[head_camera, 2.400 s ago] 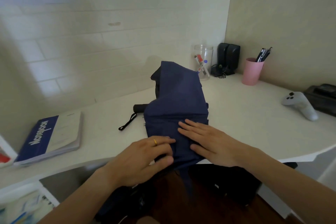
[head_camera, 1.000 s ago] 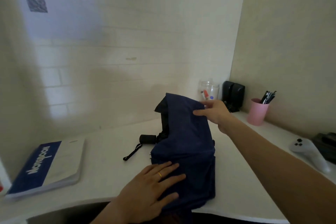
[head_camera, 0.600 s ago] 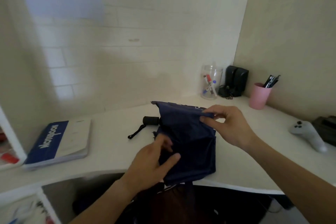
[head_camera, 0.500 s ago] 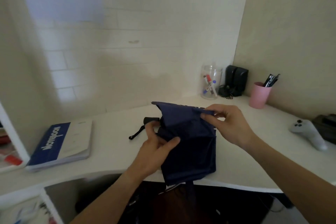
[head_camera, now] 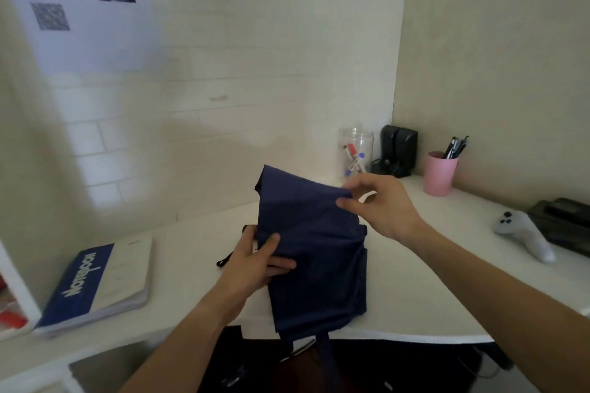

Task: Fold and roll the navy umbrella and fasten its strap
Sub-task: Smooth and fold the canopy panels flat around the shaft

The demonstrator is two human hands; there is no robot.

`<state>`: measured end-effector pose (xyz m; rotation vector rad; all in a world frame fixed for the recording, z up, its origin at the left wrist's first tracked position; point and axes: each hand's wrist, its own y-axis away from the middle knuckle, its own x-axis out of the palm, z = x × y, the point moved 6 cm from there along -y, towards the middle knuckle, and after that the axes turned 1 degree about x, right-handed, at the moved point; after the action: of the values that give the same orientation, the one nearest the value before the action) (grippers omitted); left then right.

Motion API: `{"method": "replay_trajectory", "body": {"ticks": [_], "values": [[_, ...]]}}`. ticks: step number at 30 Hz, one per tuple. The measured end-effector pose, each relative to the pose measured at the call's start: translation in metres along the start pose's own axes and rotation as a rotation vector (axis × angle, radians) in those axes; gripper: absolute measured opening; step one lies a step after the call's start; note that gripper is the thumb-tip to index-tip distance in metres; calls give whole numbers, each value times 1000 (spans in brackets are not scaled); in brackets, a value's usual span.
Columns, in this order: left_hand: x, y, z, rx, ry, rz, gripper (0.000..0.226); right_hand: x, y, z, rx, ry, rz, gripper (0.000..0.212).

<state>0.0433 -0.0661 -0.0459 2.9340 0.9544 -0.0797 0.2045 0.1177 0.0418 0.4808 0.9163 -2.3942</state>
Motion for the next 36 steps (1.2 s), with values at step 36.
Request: {"method": "replay_trajectory", "body": {"ticks": [36], "values": [[-17, 1, 31, 321, -406, -191, 99, 47, 120, -17, -500, 489, 445, 8]]}}
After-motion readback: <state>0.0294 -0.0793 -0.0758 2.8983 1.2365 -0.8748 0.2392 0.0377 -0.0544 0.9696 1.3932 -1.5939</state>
